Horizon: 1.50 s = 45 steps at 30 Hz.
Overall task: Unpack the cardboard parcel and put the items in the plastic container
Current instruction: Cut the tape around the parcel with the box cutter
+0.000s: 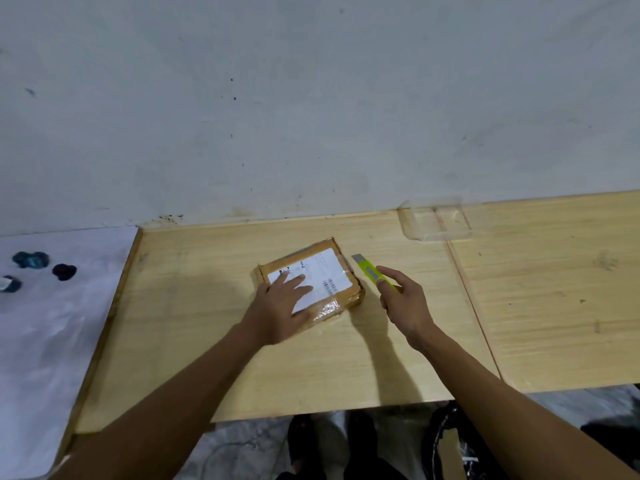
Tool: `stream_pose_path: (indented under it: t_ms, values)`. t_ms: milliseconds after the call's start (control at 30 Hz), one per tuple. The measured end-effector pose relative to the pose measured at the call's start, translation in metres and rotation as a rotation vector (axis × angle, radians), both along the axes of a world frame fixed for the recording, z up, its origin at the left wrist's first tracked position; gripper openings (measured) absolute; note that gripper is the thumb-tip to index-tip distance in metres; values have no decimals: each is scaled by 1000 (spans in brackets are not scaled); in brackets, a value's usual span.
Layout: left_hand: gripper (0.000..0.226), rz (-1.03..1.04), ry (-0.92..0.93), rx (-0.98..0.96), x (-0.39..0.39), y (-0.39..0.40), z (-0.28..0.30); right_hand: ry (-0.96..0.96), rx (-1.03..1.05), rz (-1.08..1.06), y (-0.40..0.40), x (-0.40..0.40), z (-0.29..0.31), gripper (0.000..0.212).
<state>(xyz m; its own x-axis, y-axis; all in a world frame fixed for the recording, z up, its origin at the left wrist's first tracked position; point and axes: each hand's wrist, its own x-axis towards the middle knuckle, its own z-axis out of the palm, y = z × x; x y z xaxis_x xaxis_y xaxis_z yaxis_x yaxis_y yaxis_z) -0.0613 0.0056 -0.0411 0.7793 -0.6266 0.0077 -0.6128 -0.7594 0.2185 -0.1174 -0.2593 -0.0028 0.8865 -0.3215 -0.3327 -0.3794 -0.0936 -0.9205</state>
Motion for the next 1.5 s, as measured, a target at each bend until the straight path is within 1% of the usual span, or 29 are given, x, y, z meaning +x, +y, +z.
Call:
stream_pose_path:
  t_ms: [33,100,200,300,400,500,567,633,667,767,833,933,1000,1133,1300,1433,1500]
  values:
    - [62,47,52,47,-5,-8,0,0,-15,9,1,1,-1,29]
    - [69,124,93,138,-11,-31,0,-1,-45,24,1,3,-2,30]
    - [64,180,137,205,-16,-54,-1,-5,-58,41,0,4,-1,30]
    - [57,155,108,195,-17,-50,-1,-4,-78,41,-4,4,1,29]
    - [61,69,56,174,-15,-25,-11,3,-92,58,-7,4,-1,28]
    - [59,34,59,161,-13,-6,-10,-3,-132,104,-4,3,-4,27]
    - [55,45,71,144,-12,-3,-8,-12,-171,139,1,3,-6,26]
    - [54,110,92,117,-14,-5,-4,-35,-218,177,7,5,-8,26]
    - [58,163,93,126,-14,-7,-4,-47,-245,194,9,6,-8,27]
    - [85,310,103,156,-14,-9,-7,-69,-341,234,15,12,-3,29]
    - [93,347,128,166,-14,-9,-13,-70,-408,261,18,15,2,31]
    - [93,348,145,142,-14,-9,-13,-36,-498,314,22,19,6,36]
    - [95,347,140,161,-14,-9,-13,0,-564,355,26,21,10,38]
    - [96,359,144,170,-15,-11,-11,65,-660,443,39,22,26,33]
    - [98,372,169,167,-17,-13,-13,158,-780,488,48,28,37,35]
    - [94,383,190,166,-17,-14,-15,200,-902,540,56,22,40,31]
    - [94,387,206,161,-17,-14,-13,229,-926,563,60,13,36,29]
